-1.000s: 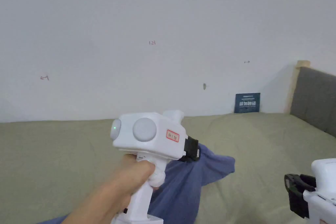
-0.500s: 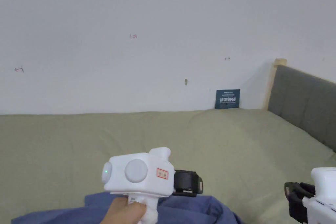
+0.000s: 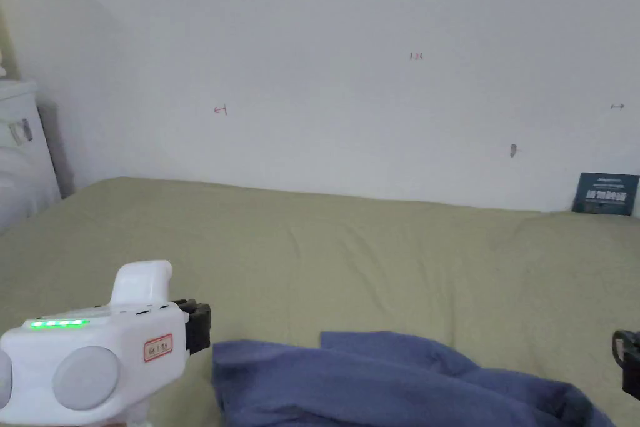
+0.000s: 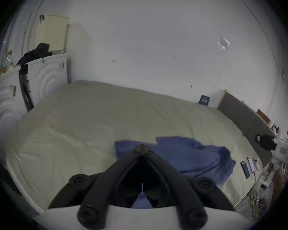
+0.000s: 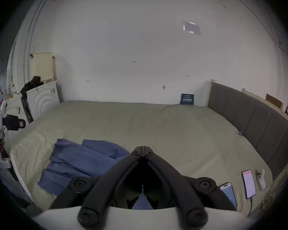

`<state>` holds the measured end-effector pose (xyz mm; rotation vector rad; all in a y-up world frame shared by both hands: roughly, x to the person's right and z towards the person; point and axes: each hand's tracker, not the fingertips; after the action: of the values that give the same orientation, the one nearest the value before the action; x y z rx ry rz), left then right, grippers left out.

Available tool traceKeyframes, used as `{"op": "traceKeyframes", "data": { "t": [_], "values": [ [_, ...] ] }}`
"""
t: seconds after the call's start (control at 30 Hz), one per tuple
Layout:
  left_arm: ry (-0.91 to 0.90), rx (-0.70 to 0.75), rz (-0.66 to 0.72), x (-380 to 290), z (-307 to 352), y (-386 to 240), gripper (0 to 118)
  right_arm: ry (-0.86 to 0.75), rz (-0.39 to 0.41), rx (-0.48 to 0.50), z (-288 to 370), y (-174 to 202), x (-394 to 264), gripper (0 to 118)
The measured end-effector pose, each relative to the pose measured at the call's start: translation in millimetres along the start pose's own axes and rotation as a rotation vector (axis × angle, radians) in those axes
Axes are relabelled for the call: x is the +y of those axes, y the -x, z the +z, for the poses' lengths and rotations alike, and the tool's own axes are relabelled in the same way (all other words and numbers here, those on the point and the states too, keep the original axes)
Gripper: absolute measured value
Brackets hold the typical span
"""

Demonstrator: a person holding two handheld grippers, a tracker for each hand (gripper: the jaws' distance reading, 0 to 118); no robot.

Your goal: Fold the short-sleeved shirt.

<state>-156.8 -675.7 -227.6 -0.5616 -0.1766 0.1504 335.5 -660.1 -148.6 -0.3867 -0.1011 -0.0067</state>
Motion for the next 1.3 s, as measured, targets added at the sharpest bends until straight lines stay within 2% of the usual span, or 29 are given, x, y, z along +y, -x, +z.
{"op": "traceKeyframes", "data": {
  "t": [0.13,0.17,0.2,0.27,0.3,0.33,0.43,0.53,0.77,0.8,0.83,0.87,0.93,0.97,1.0,1.03,1.07,1.1,1.13,1.17,1.23,1.3],
  "values": [
    [0.080,0.008,-0.022,-5.8,-20.9,13.0,0,0.028,0.019,0.023,-7.6,11.1,-4.7,0],
    [0.104,0.017,-0.027,-4.5,-35.7,14.7,4,0.030,0.026,0.025,-9.2,12.4,-6.1,0],
    [0.138,0.028,-0.049,-2.6,-48.1,17.7,22,0.034,0.035,0.028,-10.9,12.9,-7.4,0],
    [0.187,0.018,-0.049,6.8,-74.7,24.6,85,0.045,0.045,0.031,-14.9,10.8,-8.9,0],
    [0.228,0.021,-0.052,9.4,-92.1,27.8,108,0.050,0.050,0.031,-16.9,9.4,-9.8,0],
    [0.219,0.016,-0.040,12.2,-117.1,39.2,109,0.055,0.054,0.027,-19.0,7.6,-10.8,0],
    [0.335,-0.009,0.002,17.4,-178.9,49.0,109,0.081,0.053,0.013,-27.6,0.2,-12.7,0],
    [0.434,0.048,0.003,13.1,-215.2,32.8,108,0.111,0.060,-0.016,-37.8,-9.5,-16.4,0],
    [0.561,0.009,-0.037,-13.7,-283.7,20.2,105,0.172,0.047,-0.075,-59.1,-37.5,-22.2,0],
    [0.553,0.050,-0.077,-16.5,-285.0,15.9,94,0.177,0.041,-0.082,-62.8,-40.5,-23.6,0],
    [0.526,0.082,-0.116,-14.9,-280.3,11.6,77,0.187,0.038,-0.083,-66.1,-42.6,-24.6,0],
    [0.492,0.113,-0.151,-11.9,-276.1,7.8,51,0.210,0.028,-0.074,-70.5,-44.8,-25.7,0],
    [0.433,0.115,-0.195,-7.1,-257.1,4.3,24,0.261,-0.017,-0.038,-82.2,-52.0,-30.8,0],
    [0.426,0.007,-0.129,-5.3,-253.3,3.0,10,0.292,-0.042,-0.022,-89.8,-55.5,-32.0,0],
    [0.410,0.004,-0.098,-4.7,-247.9,1.5,3,0.334,-0.066,-0.015,-99.6,-58.7,-33.7,0],
    [0.409,0.011,-0.084,1.8,-250.7,0.7,3,0.366,-0.083,-0.003,-108.3,-61.0,-35.7,6],
    [0.398,0.002,-0.064,2.2,-250.8,-0.3,3,0.403,-0.107,0.008,-118.7,-64.9,-38.9,25],
    [0.423,-0.003,-0.106,2.3,-249.5,-0.4,3,0.430,-0.133,0.018,-129.4,-69.1,-42.8,71],
    [0.431,-0.012,-0.129,1.8,-249.0,-0.6,3,0.499,-0.156,0.019,-141.3,-72.1,-49.1,106],
    [0.436,-0.011,-0.147,-0.8,-251.2,-5.9,3,0.546,-0.160,0.026,-152.3,-73.4,-54.5,118],
    [0.441,-0.006,-0.140,-2.3,-248.6,-3.2,3,0.561,-0.149,0.036,-163.8,-73.4,-61.5,111],
    [0.446,-0.021,-0.103,-2.3,-251.0,1.1,3,0.623,-0.143,0.011,-178.8,-72.9,-72.8,111]
  ]
}}
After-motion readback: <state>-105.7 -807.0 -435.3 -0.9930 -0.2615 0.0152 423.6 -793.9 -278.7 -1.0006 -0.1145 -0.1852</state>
